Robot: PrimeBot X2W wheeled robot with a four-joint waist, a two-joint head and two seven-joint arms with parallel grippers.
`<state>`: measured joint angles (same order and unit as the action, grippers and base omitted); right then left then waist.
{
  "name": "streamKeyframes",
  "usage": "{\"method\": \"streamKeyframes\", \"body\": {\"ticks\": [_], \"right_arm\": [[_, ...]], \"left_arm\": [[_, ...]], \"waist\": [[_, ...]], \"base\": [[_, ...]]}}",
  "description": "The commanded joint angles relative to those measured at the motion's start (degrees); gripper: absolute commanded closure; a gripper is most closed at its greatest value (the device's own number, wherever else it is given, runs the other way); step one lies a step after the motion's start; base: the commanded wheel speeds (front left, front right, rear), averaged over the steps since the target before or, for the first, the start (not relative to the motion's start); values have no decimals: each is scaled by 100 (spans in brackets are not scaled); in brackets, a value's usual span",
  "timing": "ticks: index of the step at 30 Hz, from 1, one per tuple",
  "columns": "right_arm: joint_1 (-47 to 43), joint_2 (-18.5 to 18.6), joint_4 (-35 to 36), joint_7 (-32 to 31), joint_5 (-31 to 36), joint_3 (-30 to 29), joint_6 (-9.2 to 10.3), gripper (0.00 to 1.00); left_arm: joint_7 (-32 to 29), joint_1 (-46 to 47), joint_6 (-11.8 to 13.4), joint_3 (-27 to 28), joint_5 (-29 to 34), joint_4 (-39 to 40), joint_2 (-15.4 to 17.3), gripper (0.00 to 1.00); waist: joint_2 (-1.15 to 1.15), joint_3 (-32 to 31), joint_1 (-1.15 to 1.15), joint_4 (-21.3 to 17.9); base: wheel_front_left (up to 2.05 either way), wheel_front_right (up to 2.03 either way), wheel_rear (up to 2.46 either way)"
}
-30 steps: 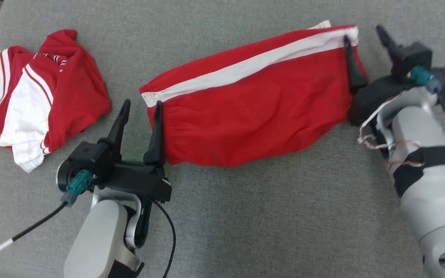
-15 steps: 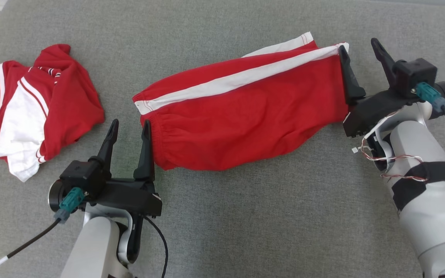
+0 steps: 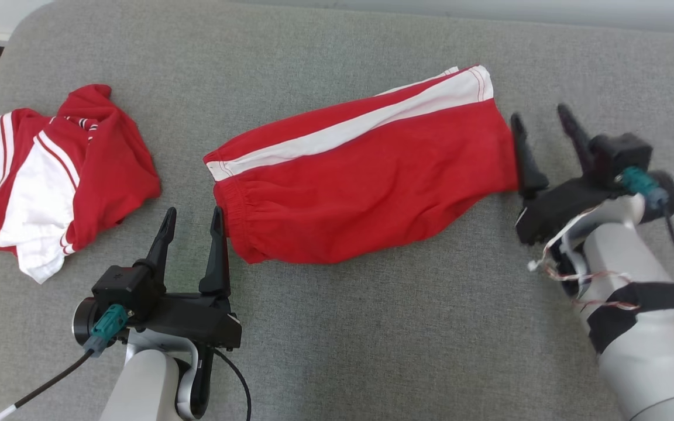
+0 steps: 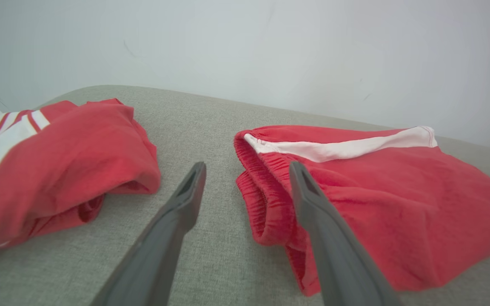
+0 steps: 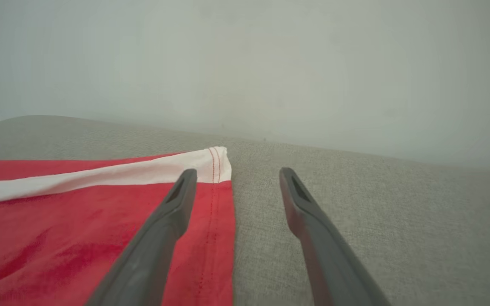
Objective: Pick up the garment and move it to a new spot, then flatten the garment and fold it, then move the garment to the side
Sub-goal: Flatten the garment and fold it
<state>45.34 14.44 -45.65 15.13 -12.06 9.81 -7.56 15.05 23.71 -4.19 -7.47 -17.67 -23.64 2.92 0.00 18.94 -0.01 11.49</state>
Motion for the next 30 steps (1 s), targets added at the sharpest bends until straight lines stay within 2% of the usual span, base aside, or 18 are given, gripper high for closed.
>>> {"method": "streamKeyframes", "body": {"ticks": [1, 9, 15, 16, 18, 22, 30], "right_arm": [[-141, -83, -180, -1, -63, 114, 16, 0], [86, -124, -1069, -103, -342, 501, 16, 0], [224, -282, -1673, -514, -507, 628, 16, 0], [246, -316, -1723, -583, -524, 689, 15, 22], [252, -400, -1807, -683, -638, 778, 15, 100], [310, -425, -1916, -770, -920, 784, 15, 100], [101, -352, -1959, -211, -1469, 520, 15, 100]], "left_arm": [[18, -75, 0, 0, 26, -16, -3, 0], [18, -167, 11, -61, 2, 18, -2, 0], [18, -198, 44, -82, -24, 36, -3, 0], [18, -205, 44, -78, -22, 34, -4, 0], [18, -205, 36, -63, -15, 21, -3, 0], [18, -228, 30, -58, -10, 17, -3, 0], [18, -420, 42, -1, 109, 2, -5, 0]], "waist": [[0, -32, 1, 6], [0, -58, 1, 69], [0, -79, 1, 122], [0, -84, 1, 129], [0, -94, 1, 141], [0, -120, 1, 163], [0, -369, 1, 74]], "base": [[0, 0, 0], [0, 0, 0], [0, 0, 0], [0, 0, 0], [0, 0, 0], [0, 0, 0], [0, 0, 0]]}}
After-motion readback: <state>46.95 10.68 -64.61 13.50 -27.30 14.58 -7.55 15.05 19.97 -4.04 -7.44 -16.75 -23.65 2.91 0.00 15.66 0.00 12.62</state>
